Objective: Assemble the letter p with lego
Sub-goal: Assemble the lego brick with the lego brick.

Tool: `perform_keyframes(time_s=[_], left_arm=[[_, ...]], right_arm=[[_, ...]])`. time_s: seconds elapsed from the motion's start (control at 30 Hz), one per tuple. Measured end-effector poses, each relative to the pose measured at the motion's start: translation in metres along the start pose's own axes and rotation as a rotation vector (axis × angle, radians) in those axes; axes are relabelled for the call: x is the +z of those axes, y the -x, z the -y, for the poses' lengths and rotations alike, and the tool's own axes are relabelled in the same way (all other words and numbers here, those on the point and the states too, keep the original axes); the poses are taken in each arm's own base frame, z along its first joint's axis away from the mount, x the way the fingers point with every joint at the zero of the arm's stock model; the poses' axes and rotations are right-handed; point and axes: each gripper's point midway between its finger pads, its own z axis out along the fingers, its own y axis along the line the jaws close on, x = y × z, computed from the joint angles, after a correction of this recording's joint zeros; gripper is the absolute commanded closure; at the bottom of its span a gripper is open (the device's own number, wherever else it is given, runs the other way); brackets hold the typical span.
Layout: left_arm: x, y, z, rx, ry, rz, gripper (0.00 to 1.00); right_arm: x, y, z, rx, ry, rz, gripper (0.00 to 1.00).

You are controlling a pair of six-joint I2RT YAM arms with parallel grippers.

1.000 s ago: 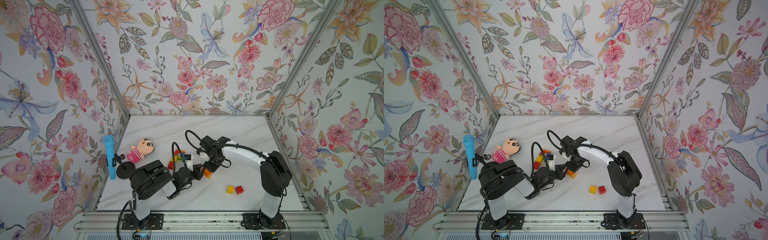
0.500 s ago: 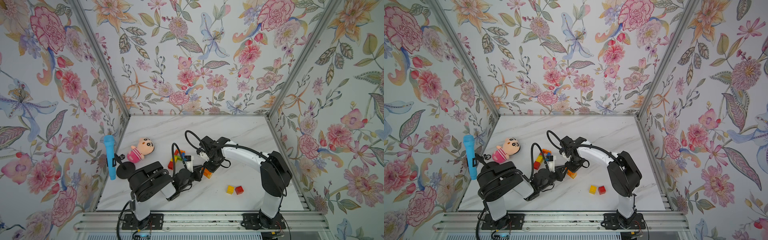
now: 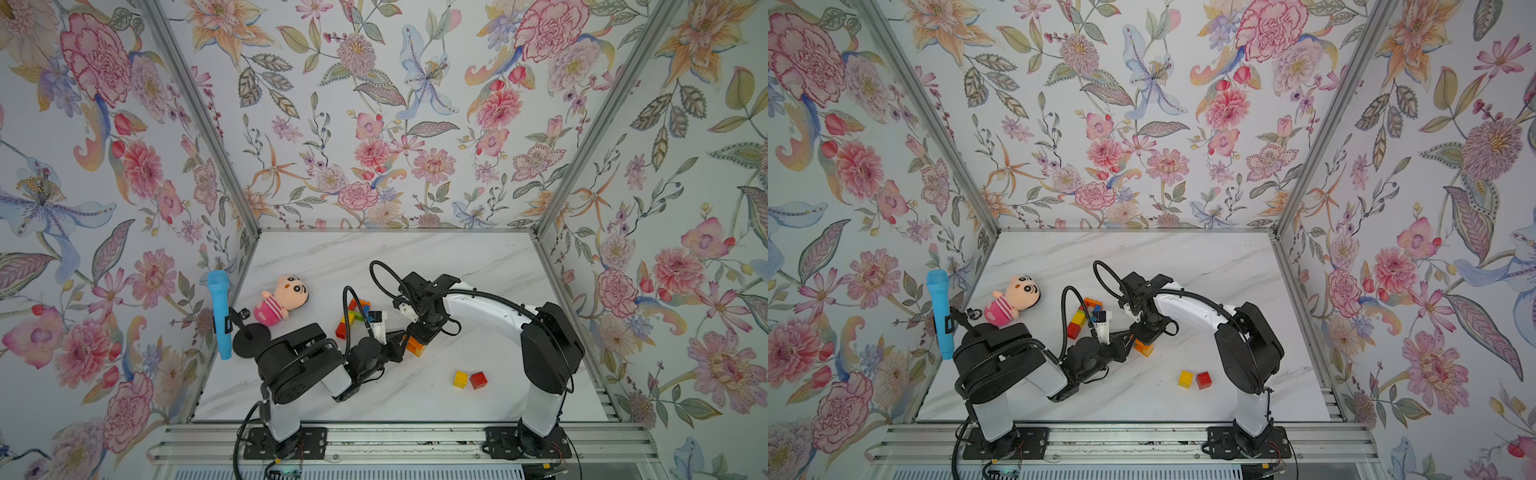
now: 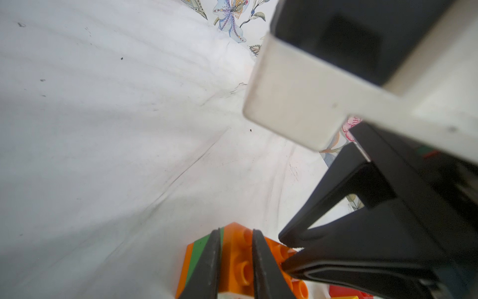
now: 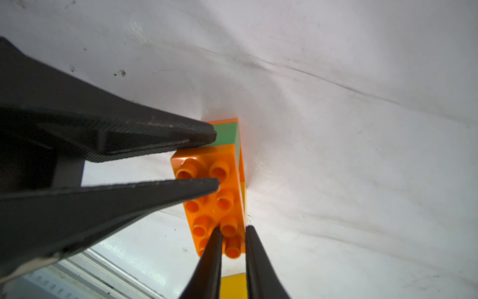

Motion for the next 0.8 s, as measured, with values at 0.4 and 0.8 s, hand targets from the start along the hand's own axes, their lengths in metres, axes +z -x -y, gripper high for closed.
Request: perform_keyframes(time_s=[0.4, 0.8], left_arm=[[0.0016, -0.0012, -0.0007, 0.001, 0.007, -0.009, 0.69], [-0.0001, 0.0037, -0.0011, 0.061, 0.067, -0.062, 0.54]], right_arm=[[-0.0005, 0.0008, 0.0016, 0.002, -0.012, 0.013, 0.75], [-0.0015, 0.0077, 0.0063, 0.016, -0.013, 0.044, 0.67]])
